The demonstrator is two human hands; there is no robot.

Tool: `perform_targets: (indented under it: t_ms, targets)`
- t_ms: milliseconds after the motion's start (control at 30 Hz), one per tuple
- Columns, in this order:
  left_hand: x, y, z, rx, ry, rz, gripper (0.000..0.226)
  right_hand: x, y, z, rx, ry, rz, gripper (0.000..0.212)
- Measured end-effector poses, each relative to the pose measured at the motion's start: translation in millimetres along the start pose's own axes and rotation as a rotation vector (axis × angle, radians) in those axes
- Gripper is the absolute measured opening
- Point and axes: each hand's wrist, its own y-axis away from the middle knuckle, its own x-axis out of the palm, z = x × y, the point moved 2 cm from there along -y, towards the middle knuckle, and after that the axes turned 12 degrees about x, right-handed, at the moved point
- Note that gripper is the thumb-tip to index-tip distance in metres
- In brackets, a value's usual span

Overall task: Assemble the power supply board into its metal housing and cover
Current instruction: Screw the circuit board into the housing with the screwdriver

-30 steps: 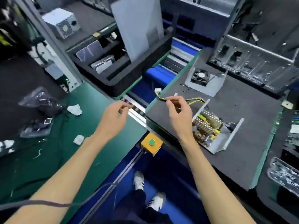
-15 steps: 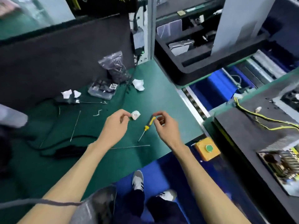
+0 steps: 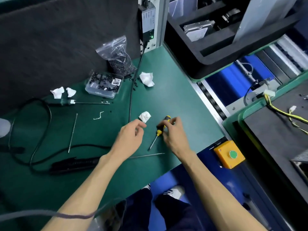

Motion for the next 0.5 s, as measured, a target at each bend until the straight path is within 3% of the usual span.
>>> perform_targets:
  t_ms: [267, 500]
  targets:
    - [1, -25, -19, 0.053, 0.011, -0.004, 0.018, -21, -2, -10, -0.039, -0.012, -0.139, 0.019]
    - [19, -48, -86, 0.220, 0.021, -0.034, 0.024, -85, 15, -30, -0.020, -0.121, -0.309, 0.012]
